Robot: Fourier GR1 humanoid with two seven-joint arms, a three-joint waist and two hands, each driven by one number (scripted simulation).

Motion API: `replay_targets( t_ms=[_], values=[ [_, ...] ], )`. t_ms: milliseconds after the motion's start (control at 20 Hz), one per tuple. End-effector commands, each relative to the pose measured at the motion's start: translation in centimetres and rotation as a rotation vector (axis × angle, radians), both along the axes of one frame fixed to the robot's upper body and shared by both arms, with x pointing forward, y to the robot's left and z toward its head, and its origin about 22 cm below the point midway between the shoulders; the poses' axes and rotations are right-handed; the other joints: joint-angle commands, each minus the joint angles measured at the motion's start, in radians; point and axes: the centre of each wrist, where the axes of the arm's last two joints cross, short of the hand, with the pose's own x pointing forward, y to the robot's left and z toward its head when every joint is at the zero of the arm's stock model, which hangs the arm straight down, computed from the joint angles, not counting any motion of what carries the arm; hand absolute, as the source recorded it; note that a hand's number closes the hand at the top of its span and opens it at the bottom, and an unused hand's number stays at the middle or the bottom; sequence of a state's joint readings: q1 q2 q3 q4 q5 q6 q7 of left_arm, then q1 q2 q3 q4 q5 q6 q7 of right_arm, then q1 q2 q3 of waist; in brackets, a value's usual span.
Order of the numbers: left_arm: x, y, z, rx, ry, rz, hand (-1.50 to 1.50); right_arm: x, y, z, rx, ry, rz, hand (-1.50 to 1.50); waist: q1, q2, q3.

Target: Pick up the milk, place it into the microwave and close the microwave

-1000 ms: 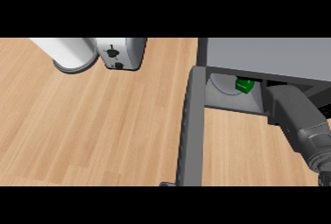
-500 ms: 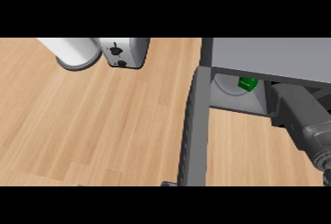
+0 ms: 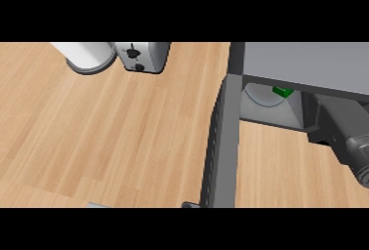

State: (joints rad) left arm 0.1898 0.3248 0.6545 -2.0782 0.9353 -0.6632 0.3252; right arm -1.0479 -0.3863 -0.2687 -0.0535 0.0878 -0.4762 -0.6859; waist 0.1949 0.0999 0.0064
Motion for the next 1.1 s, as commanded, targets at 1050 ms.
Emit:
replay_targets(
  t_ms=[1050],
  values=[
    [2.8, -0.4, -1.5, 0.027, 0.059, -0.065, -1.50, 3.2, 9.6, 4.2, -0.016, 0.004, 0.226, -1.50, 0.018, -0.024, -0.004]
  ],
)
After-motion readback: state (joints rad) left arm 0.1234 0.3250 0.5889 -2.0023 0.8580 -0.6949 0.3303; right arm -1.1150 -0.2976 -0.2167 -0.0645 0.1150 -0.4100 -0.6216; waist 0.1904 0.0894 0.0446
